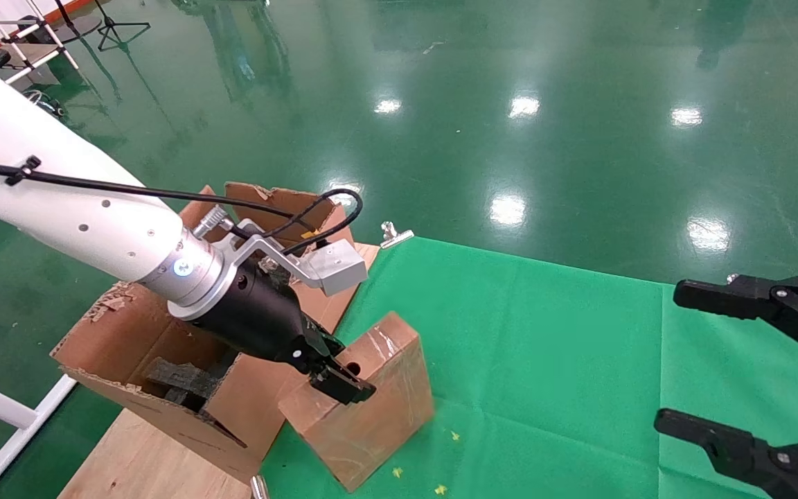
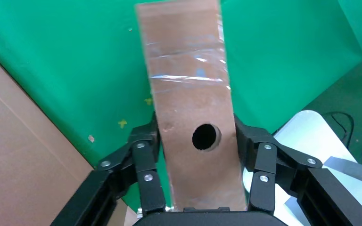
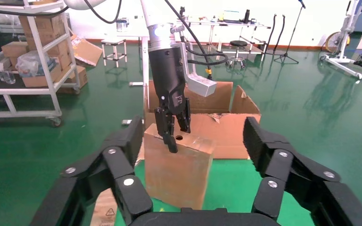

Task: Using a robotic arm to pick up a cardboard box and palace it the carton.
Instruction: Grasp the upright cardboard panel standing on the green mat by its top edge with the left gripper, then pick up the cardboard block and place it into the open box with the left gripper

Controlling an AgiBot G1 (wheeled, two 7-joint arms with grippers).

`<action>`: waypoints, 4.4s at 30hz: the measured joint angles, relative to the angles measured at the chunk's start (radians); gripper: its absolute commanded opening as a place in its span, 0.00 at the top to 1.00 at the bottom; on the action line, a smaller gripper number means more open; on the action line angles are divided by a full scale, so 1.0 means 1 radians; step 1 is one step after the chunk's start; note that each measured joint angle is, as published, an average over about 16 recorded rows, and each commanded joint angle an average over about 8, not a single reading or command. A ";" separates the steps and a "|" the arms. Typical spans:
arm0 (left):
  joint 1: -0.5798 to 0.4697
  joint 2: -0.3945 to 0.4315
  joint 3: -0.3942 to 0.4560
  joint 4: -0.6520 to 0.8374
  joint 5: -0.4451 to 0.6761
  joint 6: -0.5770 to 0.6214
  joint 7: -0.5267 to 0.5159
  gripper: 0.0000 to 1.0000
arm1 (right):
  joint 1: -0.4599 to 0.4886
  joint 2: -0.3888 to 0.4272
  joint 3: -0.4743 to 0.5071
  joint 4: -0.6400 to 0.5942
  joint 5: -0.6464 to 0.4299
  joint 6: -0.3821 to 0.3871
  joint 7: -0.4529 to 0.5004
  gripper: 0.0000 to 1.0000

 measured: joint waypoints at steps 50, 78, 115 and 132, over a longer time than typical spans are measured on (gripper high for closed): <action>-0.232 -0.041 -0.031 1.099 0.243 -0.302 0.746 1.00 | 0.000 0.000 -0.001 0.000 0.000 0.000 0.000 0.00; -0.057 0.067 -0.043 1.344 0.227 -0.560 0.798 1.00 | 0.000 0.000 -0.001 0.000 0.001 0.000 -0.001 0.00; 0.081 0.107 -0.082 1.342 0.170 -0.756 0.807 0.00 | 0.000 0.001 -0.001 0.000 0.001 0.001 -0.001 0.00; -0.049 -0.007 -0.186 1.140 0.007 -0.444 0.860 0.00 | 0.000 0.001 -0.001 -0.001 0.001 0.001 -0.001 0.00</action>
